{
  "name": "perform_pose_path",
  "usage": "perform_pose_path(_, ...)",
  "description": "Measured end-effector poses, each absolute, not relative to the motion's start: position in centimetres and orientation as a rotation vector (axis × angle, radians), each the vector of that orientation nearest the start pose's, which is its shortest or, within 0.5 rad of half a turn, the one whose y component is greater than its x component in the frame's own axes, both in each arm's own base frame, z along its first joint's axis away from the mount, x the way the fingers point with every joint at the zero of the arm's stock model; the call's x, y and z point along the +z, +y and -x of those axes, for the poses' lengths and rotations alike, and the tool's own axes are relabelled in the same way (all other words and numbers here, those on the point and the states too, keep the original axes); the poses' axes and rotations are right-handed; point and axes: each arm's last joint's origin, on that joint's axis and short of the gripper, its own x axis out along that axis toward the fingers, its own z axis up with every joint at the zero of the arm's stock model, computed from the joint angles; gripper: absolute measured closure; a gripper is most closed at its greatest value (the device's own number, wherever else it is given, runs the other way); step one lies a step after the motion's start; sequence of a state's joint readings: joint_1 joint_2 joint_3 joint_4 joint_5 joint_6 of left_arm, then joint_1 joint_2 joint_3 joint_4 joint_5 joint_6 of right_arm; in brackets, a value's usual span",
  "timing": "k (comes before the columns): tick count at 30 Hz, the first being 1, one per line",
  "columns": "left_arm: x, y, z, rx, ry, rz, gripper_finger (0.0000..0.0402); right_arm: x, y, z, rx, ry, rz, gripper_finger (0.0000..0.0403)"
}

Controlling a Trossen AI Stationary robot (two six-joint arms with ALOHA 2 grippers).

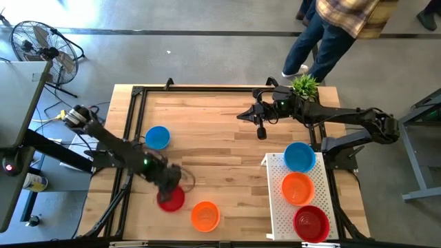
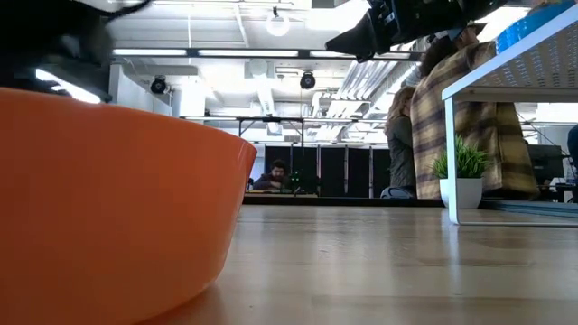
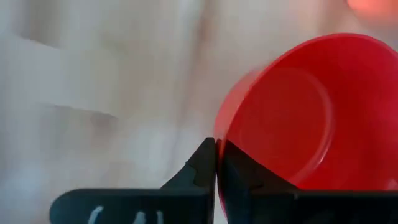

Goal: Pick & Place Mini bowls
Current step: Stack the red bowl on top of the other red bowl on the shelf

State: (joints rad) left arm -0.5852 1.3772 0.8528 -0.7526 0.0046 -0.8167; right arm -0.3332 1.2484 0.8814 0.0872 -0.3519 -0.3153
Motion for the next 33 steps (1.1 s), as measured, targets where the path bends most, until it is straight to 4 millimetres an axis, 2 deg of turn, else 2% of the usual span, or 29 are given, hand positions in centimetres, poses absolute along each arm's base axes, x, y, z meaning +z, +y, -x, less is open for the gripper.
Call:
perform_pose_path(5, 21.9, -8.3, -21.3, 0.218, 1.16, 0.339, 0.0399, 29.6, -8.1, -26.6, 0.06, 0.259, 0.219, 0.0403)
perform_pose_path(10, 22.4, -2.7, -23.8, 0.352, 1.008, 0.385, 0.04, 29.6, -8.1, -26.6, 0.06, 0.261, 0.215, 0.0403)
perform_pose_path(16, 22.1, 4.0, -27.0, 0.383, 0.798, 0.411, 0.04, 29.5, -8.1, -26.6, 0.058, 0.264, 0.194, 0.0403)
perform_pose_path(20, 21.2, 7.4, -27.9, 0.393, 0.747, 0.455, 0.0401, 29.5, -8.1, -26.6, 0.059, 0.268, 0.193, 0.0403)
perform_pose_path(24, 19.0, 9.5, -28.6, 0.412, 0.775, 0.504, 0.0401, 29.5, -8.1, -26.6, 0.059, 0.268, 0.194, 0.0403)
perform_pose_path(28, 17.7, 10.6, -29.2, 0.412, 0.764, 0.532, 0.0401, 29.4, -8.1, -26.5, 0.06, 0.276, 0.19, 0.0403)
perform_pose_path(33, 17.3, 11.1, -29.7, 0.401, 0.724, 0.555, 0.0401, 29.4, -8.1, -26.5, 0.059, 0.277, 0.183, 0.0403)
